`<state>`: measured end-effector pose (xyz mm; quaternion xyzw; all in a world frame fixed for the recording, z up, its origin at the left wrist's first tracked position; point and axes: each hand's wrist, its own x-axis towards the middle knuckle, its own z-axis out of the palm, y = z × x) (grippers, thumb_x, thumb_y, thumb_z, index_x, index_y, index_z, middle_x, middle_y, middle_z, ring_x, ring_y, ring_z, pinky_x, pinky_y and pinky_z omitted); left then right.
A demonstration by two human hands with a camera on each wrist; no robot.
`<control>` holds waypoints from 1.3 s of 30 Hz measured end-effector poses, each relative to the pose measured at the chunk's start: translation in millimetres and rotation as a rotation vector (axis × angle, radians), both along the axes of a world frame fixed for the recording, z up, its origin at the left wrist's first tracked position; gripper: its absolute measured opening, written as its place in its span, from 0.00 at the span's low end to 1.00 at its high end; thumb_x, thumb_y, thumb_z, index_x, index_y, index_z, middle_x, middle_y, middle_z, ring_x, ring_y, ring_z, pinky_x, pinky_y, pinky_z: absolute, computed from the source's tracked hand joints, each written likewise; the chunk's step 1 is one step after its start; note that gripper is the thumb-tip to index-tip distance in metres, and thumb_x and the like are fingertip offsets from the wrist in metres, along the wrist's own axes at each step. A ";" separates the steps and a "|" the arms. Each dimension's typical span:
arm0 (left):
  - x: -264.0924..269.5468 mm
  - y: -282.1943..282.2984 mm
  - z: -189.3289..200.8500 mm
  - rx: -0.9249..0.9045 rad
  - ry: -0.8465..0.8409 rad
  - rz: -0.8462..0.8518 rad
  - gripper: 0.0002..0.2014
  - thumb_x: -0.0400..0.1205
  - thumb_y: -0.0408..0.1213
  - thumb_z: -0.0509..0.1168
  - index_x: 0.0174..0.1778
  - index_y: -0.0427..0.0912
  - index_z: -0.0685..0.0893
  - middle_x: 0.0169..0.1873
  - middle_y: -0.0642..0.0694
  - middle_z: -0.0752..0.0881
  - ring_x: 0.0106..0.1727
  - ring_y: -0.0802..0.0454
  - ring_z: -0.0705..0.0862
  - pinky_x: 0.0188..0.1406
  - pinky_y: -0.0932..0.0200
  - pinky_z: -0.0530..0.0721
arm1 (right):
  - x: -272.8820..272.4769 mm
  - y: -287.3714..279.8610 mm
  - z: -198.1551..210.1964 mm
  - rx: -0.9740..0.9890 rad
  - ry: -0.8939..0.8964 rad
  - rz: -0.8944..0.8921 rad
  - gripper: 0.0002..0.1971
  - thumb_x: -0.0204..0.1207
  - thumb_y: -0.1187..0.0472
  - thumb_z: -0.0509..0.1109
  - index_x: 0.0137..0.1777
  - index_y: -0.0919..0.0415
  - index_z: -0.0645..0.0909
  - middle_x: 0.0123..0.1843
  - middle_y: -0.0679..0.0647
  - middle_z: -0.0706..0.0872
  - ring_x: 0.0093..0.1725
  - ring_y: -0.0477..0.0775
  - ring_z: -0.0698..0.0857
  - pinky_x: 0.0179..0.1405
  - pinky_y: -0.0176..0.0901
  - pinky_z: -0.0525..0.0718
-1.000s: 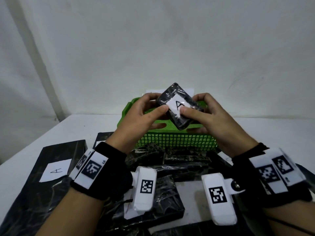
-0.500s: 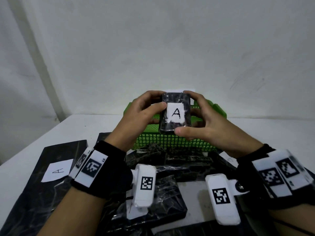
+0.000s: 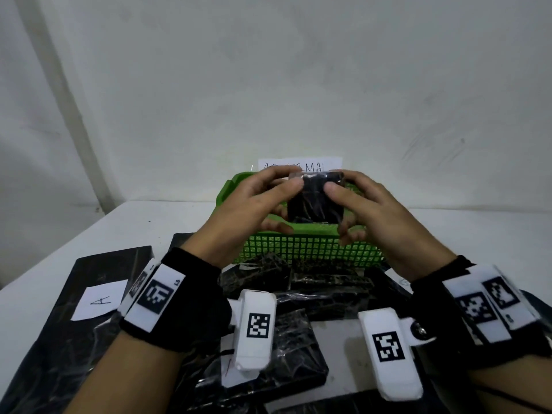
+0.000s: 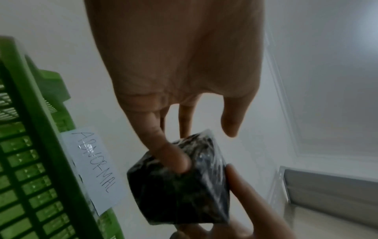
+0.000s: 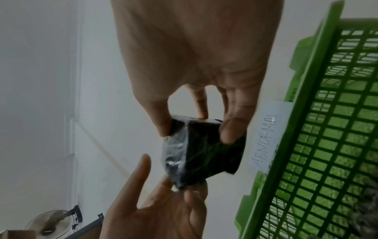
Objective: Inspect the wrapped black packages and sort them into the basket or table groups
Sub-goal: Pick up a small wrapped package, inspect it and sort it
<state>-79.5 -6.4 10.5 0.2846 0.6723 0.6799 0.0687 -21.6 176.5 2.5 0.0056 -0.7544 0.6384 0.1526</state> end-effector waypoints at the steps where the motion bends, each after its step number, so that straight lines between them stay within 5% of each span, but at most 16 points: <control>1: -0.4 -0.1 -0.8 -0.025 0.038 -0.007 0.19 0.82 0.40 0.68 0.70 0.43 0.83 0.61 0.44 0.86 0.46 0.45 0.89 0.40 0.59 0.89 | -1.3 0.6 -0.8 0.032 -0.029 -0.013 0.22 0.76 0.41 0.72 0.68 0.46 0.82 0.60 0.52 0.87 0.39 0.49 0.84 0.38 0.45 0.86; 4: -1.6 -0.7 -3.4 -0.046 0.061 -0.031 0.20 0.82 0.40 0.69 0.71 0.45 0.82 0.65 0.42 0.85 0.56 0.42 0.91 0.49 0.53 0.90 | -2.9 3.0 -3.2 0.038 -0.043 -0.002 0.32 0.65 0.30 0.71 0.67 0.43 0.83 0.61 0.46 0.90 0.55 0.50 0.89 0.54 0.50 0.87; 9: -0.3 1.1 -2.8 -0.019 0.020 -0.046 0.21 0.80 0.44 0.69 0.69 0.43 0.84 0.63 0.42 0.88 0.47 0.47 0.91 0.48 0.54 0.91 | -4.5 4.6 -3.1 -0.043 -0.013 0.087 0.33 0.64 0.47 0.81 0.71 0.50 0.81 0.61 0.51 0.92 0.60 0.53 0.91 0.66 0.59 0.85; 15: 3.5 0.9 0.9 -0.071 -0.012 -0.014 0.15 0.88 0.47 0.60 0.63 0.46 0.87 0.53 0.49 0.91 0.36 0.48 0.88 0.34 0.55 0.91 | -3.4 4.7 -4.4 0.069 0.147 -0.114 0.36 0.48 0.38 0.82 0.61 0.43 0.85 0.49 0.50 0.94 0.47 0.47 0.93 0.46 0.46 0.84; 18: 5.6 0.8 1.8 -0.171 -0.009 0.007 0.22 0.80 0.59 0.64 0.59 0.46 0.87 0.48 0.55 0.90 0.35 0.54 0.83 0.26 0.60 0.83 | -1.2 5.8 -6.6 0.293 0.150 -0.164 0.40 0.51 0.40 0.86 0.67 0.37 0.79 0.57 0.44 0.88 0.56 0.46 0.89 0.58 0.48 0.88; 20: 6.1 0.6 1.0 -0.220 -0.028 0.022 0.23 0.77 0.59 0.68 0.57 0.45 0.84 0.42 0.55 0.89 0.32 0.55 0.82 0.24 0.62 0.79 | 1.5 2.4 -6.0 0.463 0.166 -0.137 0.48 0.57 0.48 0.89 0.77 0.36 0.70 0.65 0.42 0.81 0.65 0.47 0.83 0.67 0.43 0.82; 22: 4.1 -0.8 0.4 -0.187 -0.079 0.036 0.18 0.79 0.50 0.72 0.59 0.44 0.81 0.40 0.51 0.89 0.29 0.52 0.84 0.24 0.61 0.81 | 5.3 -1.5 -3.1 0.535 0.173 -0.053 0.55 0.60 0.44 0.87 0.84 0.34 0.58 0.75 0.43 0.75 0.73 0.45 0.75 0.70 0.37 0.73; 24: 2.9 -3.2 1.6 -0.089 -0.168 0.015 0.16 0.81 0.37 0.71 0.63 0.41 0.79 0.43 0.43 0.90 0.29 0.47 0.88 0.26 0.61 0.86 | 4.7 -1.9 -2.2 0.387 0.172 -0.007 0.55 0.61 0.36 0.80 0.86 0.33 0.52 0.80 0.45 0.70 0.77 0.44 0.73 0.69 0.36 0.71; 27: 3.6 -5.3 5.5 0.093 -0.291 -0.087 0.15 0.83 0.27 0.64 0.66 0.38 0.77 0.50 0.37 0.87 0.30 0.45 0.90 0.29 0.62 0.89 | -1.7 5.0 -4.3 0.096 0.113 -0.068 0.54 0.60 0.29 0.81 0.85 0.34 0.57 0.77 0.47 0.76 0.73 0.45 0.79 0.72 0.48 0.77; 30: 6.3 -2.5 6.2 0.146 -0.303 -0.175 0.17 0.83 0.24 0.62 0.68 0.37 0.75 0.54 0.35 0.88 0.38 0.41 0.92 0.36 0.60 0.91 | -4.3 8.5 -8.4 0.008 0.034 -0.017 0.45 0.59 0.36 0.81 0.77 0.44 0.72 0.64 0.45 0.90 0.65 0.47 0.87 0.72 0.61 0.81; 33: 6.8 0.4 3.7 0.085 -0.246 -0.192 0.22 0.82 0.23 0.63 0.71 0.43 0.76 0.57 0.39 0.88 0.42 0.39 0.92 0.37 0.58 0.91 | -4.8 7.0 -7.9 -0.013 0.097 -0.028 0.28 0.66 0.53 0.84 0.66 0.53 0.81 0.51 0.45 0.94 0.57 0.53 0.92 0.63 0.60 0.88; 35: 7.7 0.4 2.6 0.021 -0.198 -0.174 0.23 0.83 0.23 0.61 0.72 0.48 0.78 0.62 0.43 0.86 0.42 0.40 0.91 0.33 0.58 0.89 | -3.3 7.2 -5.7 0.067 0.170 -0.124 0.31 0.56 0.50 0.85 0.60 0.50 0.81 0.45 0.43 0.94 0.52 0.53 0.92 0.57 0.58 0.89; 37: 8.5 0.3 2.8 -0.009 -0.190 -0.174 0.21 0.84 0.28 0.63 0.72 0.50 0.79 0.65 0.46 0.86 0.44 0.41 0.92 0.30 0.59 0.88 | -1.3 8.6 -3.4 0.168 0.197 -0.185 0.32 0.49 0.42 0.82 0.56 0.45 0.79 0.43 0.43 0.94 0.48 0.52 0.93 0.57 0.63 0.88; 39: 11.6 -0.3 5.4 -0.027 -0.194 -0.175 0.21 0.80 0.44 0.68 0.71 0.52 0.80 0.65 0.49 0.86 0.47 0.40 0.92 0.30 0.58 0.88 | 1.7 8.7 -2.9 0.245 0.211 -0.195 0.32 0.49 0.40 0.81 0.55 0.41 0.77 0.44 0.43 0.94 0.47 0.49 0.92 0.56 0.64 0.89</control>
